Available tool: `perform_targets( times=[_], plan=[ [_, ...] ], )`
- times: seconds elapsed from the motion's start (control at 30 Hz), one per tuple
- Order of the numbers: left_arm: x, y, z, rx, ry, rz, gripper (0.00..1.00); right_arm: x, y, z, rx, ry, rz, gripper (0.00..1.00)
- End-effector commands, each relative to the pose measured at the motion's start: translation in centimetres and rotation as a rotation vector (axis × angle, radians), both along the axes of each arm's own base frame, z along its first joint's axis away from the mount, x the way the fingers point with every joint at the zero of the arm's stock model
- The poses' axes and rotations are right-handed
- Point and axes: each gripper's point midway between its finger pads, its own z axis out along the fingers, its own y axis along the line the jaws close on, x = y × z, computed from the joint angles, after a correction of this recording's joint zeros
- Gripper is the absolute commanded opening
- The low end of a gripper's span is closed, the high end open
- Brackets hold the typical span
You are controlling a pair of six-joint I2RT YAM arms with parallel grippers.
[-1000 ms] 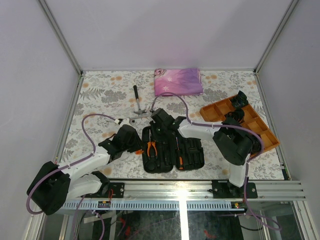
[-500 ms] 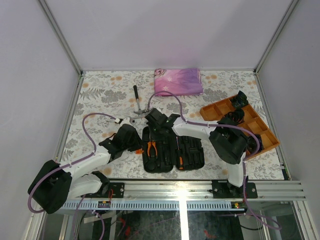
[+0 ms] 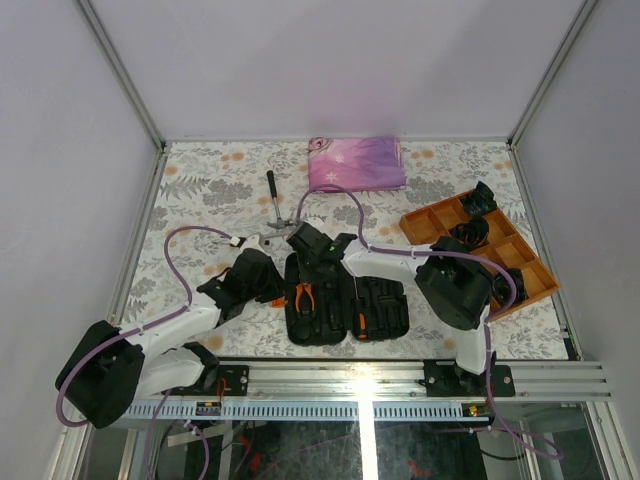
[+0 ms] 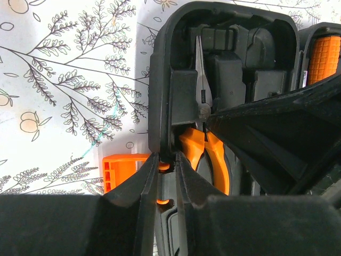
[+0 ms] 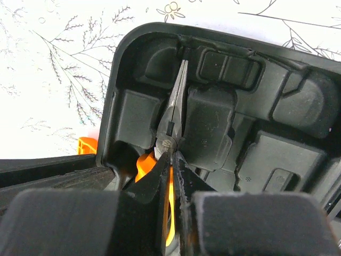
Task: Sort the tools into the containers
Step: Adjust the pliers in the storage box.
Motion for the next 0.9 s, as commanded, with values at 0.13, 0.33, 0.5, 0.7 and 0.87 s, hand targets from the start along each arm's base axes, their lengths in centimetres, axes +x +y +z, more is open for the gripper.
perform_targets(
  times=[0.13, 0.33, 0.5, 0.7, 0.87],
  plan=[
    [-1.2, -1.1, -1.3, -0.02, 0.04, -0.068, 0.07, -7.2, -2.9, -8.0, -0.099, 0.154, 0.037, 0.01],
    [-1.2, -0.5, -1.4, 0.003, 0.049, -0.039, 0.07, -4.6, -0.6, -1.1, 0.065, -0.035, 0.069, 0.15],
    [-1.3, 0.2, -1.4, 0.023, 0.049, -0.017, 0.07, -2.5, 0.7, 4.5, 0.167, -0.169, 0.052, 0.27],
    [-1.6, 0.8, -1.3, 0.037, 0.045, 0.001, 0.07, -1.4, 0.1, 8.1, 0.2, -0.25, 0.01, 0.34],
    [-1.7, 0.9, -1.3, 0.035, 0.047, 0.004, 0.07, -2.4, -2.2, 7.8, 0.15, -0.213, -0.033, 0.33]
  ],
)
